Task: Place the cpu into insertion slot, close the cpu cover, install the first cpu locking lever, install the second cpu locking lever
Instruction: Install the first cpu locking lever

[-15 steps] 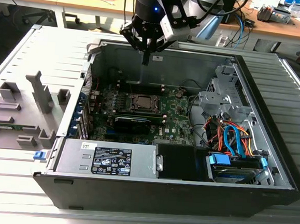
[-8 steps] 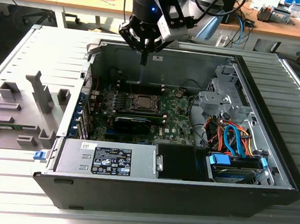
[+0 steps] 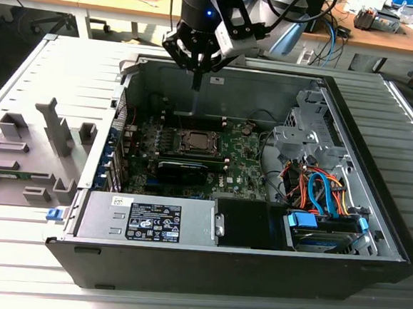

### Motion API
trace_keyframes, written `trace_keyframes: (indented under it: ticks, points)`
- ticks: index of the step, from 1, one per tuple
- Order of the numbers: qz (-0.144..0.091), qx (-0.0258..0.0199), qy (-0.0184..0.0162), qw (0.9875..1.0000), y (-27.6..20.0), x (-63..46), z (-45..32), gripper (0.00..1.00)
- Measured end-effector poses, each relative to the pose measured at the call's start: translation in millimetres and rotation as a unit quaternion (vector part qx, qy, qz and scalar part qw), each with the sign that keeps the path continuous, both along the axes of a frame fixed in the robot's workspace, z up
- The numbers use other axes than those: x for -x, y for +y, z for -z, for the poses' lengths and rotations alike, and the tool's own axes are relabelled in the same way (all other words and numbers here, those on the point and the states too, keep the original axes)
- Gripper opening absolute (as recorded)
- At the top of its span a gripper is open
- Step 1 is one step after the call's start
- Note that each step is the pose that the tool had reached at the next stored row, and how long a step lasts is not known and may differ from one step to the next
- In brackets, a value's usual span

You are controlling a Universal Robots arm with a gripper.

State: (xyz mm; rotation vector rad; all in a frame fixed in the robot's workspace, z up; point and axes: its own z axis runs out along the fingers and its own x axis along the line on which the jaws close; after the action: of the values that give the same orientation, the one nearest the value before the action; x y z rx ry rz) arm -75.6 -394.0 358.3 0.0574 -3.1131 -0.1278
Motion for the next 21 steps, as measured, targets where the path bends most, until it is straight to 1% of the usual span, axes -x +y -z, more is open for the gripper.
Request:
trace_keyframes:
  ticks: [21]
  points:
    - [0.0, 0.0, 0.0, 1.0, 0.0, 5.7, 1.2, 0.11]
